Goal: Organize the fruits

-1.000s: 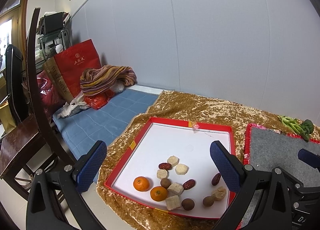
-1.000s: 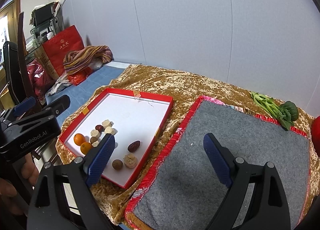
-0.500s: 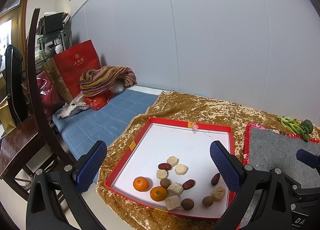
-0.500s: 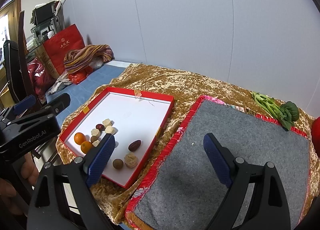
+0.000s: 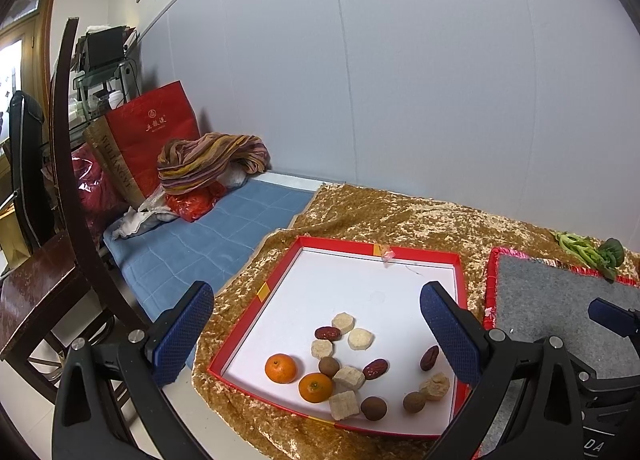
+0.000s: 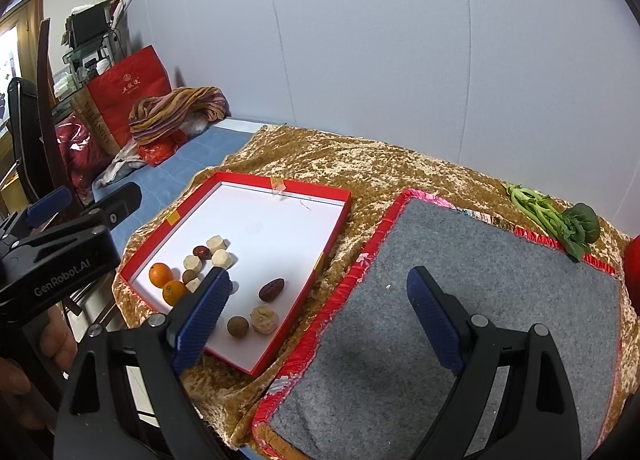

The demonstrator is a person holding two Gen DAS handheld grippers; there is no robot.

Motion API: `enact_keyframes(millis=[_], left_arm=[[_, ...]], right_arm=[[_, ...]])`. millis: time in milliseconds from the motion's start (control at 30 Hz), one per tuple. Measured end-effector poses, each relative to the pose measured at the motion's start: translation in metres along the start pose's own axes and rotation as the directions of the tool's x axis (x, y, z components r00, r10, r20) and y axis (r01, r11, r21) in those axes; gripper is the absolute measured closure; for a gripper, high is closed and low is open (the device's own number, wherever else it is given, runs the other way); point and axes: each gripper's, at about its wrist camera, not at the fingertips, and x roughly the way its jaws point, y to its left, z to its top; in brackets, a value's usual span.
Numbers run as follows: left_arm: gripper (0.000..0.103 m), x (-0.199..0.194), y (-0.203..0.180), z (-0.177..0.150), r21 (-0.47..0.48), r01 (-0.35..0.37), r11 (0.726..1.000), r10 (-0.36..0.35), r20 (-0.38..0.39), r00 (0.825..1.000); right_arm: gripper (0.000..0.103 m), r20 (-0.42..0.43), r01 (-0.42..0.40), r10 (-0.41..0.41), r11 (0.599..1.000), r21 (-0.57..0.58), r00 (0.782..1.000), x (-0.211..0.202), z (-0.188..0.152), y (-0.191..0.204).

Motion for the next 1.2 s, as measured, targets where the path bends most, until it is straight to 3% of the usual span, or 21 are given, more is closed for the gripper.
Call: enact_keyframes(millis=[1200], left_arm=[[0.000, -0.0009, 0.0018, 0.0010, 0.003, 0.003, 1.000, -0.003, 0.005, 1.000]], right_arm=[[0.013, 0.000, -0.003, 0.003, 1.000, -0.003, 1.000, 0.0006, 0.0001, 0.0033]])
